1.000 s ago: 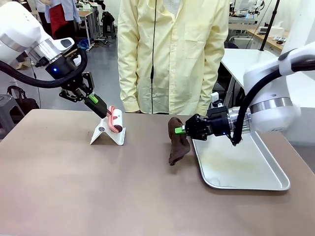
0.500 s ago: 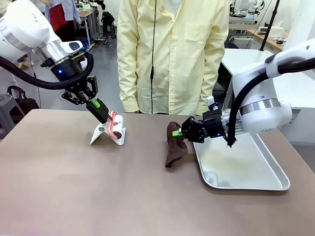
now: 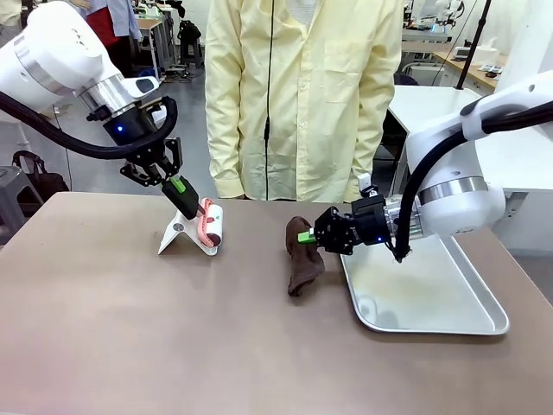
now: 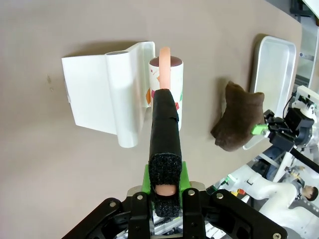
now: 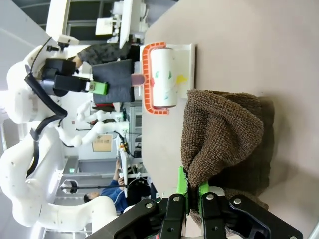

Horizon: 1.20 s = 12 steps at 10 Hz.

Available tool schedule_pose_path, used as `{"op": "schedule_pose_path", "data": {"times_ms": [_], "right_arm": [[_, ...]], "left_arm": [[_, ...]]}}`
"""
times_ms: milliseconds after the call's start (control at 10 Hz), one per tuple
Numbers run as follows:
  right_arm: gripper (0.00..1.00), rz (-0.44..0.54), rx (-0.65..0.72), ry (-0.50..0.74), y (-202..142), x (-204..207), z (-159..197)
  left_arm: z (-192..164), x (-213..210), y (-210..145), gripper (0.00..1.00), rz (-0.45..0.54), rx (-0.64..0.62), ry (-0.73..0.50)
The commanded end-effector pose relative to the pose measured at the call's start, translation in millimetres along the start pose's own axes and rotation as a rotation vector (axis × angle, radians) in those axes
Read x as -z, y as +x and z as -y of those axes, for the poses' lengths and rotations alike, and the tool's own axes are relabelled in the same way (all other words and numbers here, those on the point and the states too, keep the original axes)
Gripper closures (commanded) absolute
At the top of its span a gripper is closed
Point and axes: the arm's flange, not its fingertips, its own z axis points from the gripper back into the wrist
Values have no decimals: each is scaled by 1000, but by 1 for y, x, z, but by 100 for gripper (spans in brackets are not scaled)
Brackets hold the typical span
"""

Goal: Clean the surface of the table.
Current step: Return the Lint Roller and towel to their original positions.

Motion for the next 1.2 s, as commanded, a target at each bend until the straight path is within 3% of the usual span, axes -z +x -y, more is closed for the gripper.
{"op": "schedule_pose_path", "data": {"times_ms": [0, 1100], "right_arm": [[91, -13, -3, 30, 1, 0, 4], [91, -40, 7, 64, -2, 3, 12]], "left_arm": [[6, -2, 7, 78, 13, -40, 41], [5, 14, 28, 78, -32, -86, 74]]}}
